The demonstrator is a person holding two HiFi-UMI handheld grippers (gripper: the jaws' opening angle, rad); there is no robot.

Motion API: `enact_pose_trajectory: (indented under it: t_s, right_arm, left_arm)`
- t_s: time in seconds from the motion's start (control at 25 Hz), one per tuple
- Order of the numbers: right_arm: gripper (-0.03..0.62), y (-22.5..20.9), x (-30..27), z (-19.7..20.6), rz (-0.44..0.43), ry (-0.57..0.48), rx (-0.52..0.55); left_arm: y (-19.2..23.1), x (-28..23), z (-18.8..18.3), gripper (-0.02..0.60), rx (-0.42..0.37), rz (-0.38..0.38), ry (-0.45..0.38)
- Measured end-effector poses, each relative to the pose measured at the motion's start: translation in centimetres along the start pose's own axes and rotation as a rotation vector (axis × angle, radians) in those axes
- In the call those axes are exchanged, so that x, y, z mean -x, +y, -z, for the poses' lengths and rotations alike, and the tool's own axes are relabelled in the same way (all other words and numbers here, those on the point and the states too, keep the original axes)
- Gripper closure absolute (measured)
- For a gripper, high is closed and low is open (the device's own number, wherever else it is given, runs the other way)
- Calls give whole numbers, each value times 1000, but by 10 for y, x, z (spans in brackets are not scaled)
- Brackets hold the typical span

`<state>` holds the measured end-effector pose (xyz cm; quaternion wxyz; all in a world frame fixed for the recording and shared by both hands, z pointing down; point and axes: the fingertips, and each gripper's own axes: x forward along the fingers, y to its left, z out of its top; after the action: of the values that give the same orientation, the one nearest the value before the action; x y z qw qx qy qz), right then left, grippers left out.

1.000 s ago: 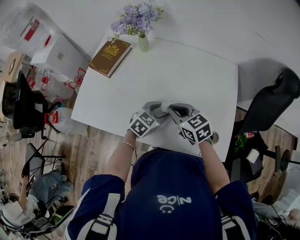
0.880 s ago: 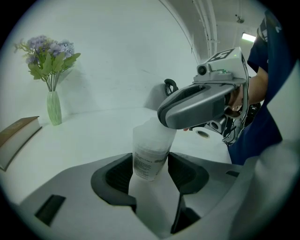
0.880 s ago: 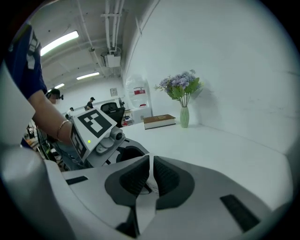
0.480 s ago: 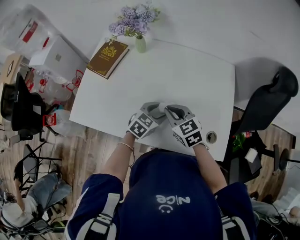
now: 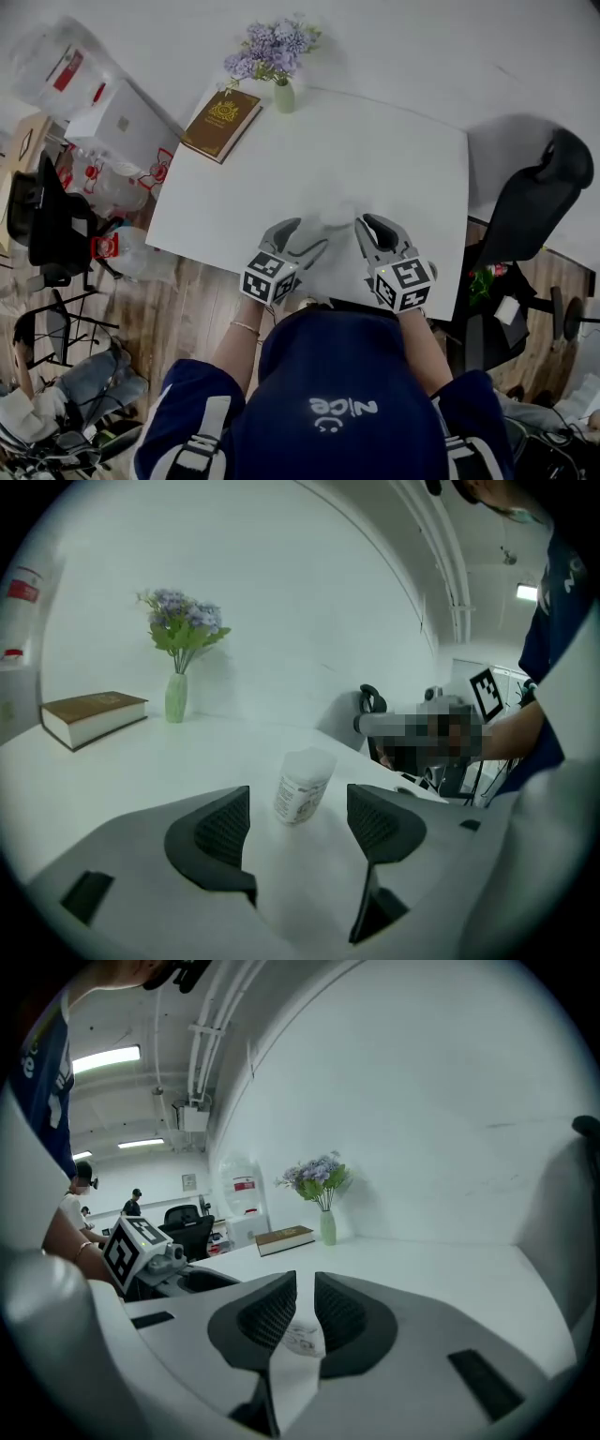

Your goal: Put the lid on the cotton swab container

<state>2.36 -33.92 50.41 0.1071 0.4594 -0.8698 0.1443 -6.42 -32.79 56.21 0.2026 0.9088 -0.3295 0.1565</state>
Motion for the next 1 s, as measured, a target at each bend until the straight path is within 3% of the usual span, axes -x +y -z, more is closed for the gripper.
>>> enact_pose_trajectory:
  t_s: [0.36, 0.72, 0.92, 1.0]
  right_arm:
    - [537, 1, 68, 31, 185, -67, 2]
    - [537, 13, 84, 42, 237, -57, 11]
    - [537, 18, 89, 31, 229, -83, 42]
    - [537, 20, 89, 28, 220, -83, 60]
  left_arm:
    - [-29, 62, -8, 253, 56, -77, -184]
    - [-44, 78, -7, 256, 19, -75, -195]
    - [-46, 80, -11, 322, 20, -89, -217]
    - [-47, 81, -17, 386, 19, -87, -233]
